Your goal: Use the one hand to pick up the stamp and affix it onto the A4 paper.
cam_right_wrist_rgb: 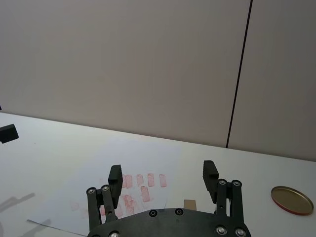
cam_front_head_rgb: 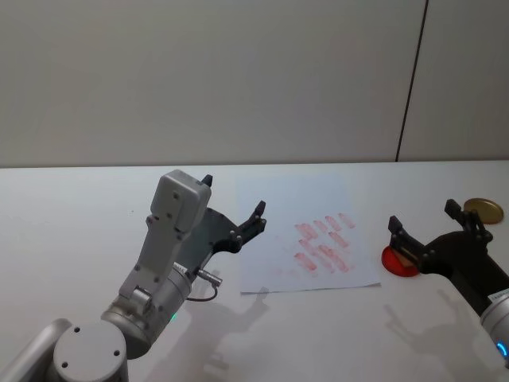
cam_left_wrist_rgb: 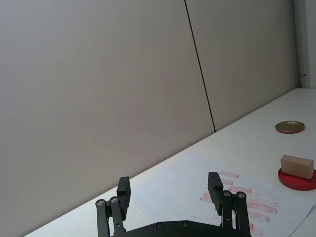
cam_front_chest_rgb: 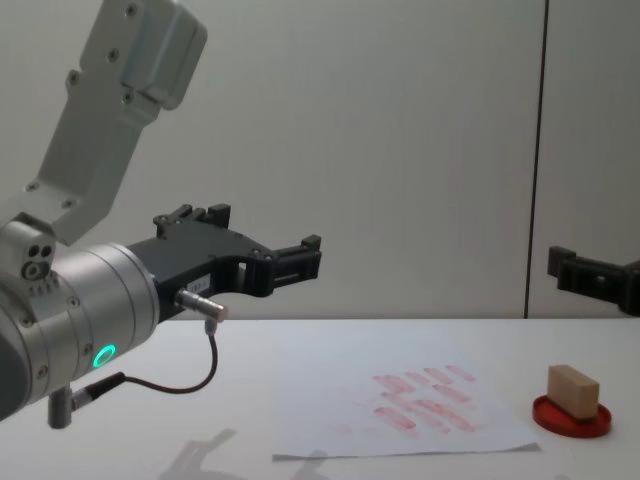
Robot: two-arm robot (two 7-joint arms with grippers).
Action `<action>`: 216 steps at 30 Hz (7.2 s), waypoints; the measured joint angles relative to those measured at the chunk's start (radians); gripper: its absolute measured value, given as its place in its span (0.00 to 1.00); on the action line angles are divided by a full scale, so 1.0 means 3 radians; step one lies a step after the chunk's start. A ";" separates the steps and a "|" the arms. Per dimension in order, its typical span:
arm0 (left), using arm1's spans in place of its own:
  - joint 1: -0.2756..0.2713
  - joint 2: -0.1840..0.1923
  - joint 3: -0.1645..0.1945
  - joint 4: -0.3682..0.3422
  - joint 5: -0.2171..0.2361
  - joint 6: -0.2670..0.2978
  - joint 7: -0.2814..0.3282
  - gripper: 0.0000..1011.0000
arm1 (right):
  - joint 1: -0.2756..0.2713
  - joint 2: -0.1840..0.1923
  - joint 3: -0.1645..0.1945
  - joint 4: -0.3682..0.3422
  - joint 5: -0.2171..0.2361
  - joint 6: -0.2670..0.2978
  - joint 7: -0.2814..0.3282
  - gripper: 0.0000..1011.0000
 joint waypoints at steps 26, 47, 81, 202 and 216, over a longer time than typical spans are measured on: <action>0.0000 0.0000 0.0000 0.0000 0.0000 0.0000 0.0000 0.98 | 0.0000 0.0000 0.0000 0.0001 0.0000 0.0000 0.0000 0.99; 0.0000 0.0000 0.0000 0.0000 0.0000 0.0000 0.0000 0.98 | 0.0000 0.0000 0.0000 0.0001 0.0000 0.0000 0.0000 0.99; 0.0000 0.0000 0.0000 0.0000 0.0000 0.0000 0.0000 0.98 | 0.0074 -0.0067 0.0024 0.0060 0.0047 0.0217 -0.0164 0.99; 0.0000 0.0000 0.0000 0.0000 0.0000 0.0000 0.0000 0.98 | 0.1037 -0.0703 -0.0062 0.0981 -0.0439 0.1323 -0.0272 0.21; 0.0000 0.0000 0.0000 0.0000 0.0000 0.0000 0.0000 0.98 | 0.1058 -0.0745 -0.0127 0.0788 -0.0618 0.1221 -0.0135 0.21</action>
